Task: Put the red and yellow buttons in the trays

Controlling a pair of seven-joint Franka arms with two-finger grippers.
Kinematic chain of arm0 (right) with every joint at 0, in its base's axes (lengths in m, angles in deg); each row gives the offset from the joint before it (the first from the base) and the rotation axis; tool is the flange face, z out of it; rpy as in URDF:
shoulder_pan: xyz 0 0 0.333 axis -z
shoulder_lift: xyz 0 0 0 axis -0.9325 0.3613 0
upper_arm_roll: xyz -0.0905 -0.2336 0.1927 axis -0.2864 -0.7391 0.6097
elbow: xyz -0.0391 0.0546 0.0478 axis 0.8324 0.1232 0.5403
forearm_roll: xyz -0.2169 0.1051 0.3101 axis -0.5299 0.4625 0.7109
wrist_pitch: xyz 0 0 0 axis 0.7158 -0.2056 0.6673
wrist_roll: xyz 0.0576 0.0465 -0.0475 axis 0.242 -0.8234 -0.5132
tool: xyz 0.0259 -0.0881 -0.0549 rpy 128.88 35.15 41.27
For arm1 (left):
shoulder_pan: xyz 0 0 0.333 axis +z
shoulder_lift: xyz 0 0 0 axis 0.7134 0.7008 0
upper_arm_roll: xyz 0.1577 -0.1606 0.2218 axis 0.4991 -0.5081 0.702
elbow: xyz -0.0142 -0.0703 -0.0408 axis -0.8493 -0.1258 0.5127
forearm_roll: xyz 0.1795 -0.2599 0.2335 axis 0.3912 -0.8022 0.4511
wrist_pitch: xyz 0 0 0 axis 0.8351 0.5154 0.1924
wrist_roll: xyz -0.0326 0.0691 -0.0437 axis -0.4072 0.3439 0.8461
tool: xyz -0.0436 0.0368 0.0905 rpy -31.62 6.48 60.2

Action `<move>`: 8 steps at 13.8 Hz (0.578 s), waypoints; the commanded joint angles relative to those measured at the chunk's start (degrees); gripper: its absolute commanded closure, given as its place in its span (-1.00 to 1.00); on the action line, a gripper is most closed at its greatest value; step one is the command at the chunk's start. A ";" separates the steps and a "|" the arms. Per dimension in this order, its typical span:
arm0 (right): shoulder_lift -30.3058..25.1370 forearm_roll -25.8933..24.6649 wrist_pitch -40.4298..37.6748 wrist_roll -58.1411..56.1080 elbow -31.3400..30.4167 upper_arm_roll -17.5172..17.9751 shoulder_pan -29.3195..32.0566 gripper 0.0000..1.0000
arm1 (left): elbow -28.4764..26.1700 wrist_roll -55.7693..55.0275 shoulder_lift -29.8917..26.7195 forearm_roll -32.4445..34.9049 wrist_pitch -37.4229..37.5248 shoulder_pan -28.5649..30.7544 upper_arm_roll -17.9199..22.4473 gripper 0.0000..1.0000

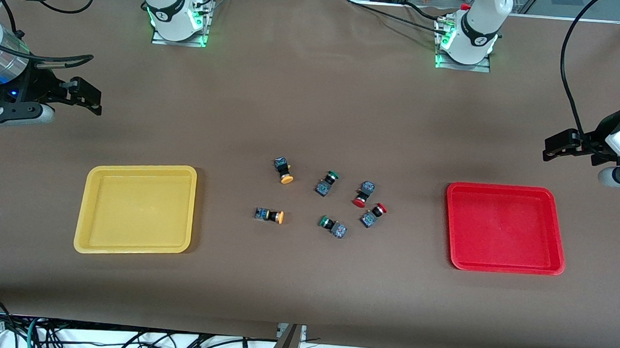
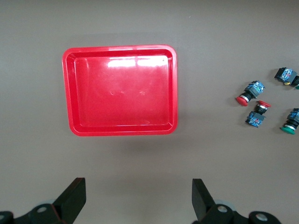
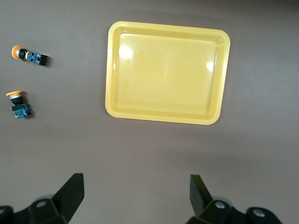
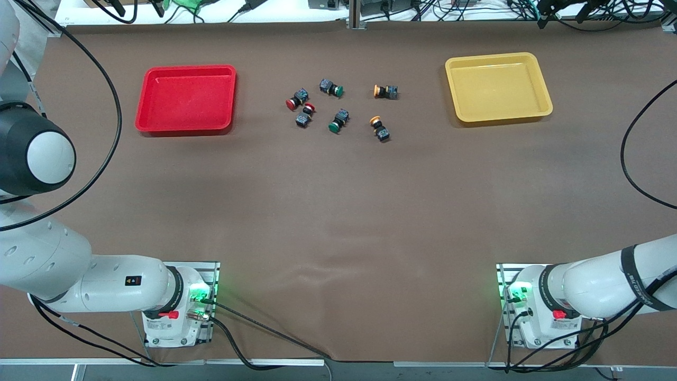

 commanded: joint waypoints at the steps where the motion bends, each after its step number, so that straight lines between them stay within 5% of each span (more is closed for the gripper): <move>1: -2.29 -0.74 3.66 0.41 -2.56 0.19 0.02 -1.00 | 2.37 -0.10 1.17 -1.23 0.75 0.07 0.01 -1.00; 8: -2.47 -0.39 3.61 0.58 -2.22 0.36 -0.25 -1.00 | 2.37 -0.02 1.17 -1.23 0.75 0.07 0.01 -1.00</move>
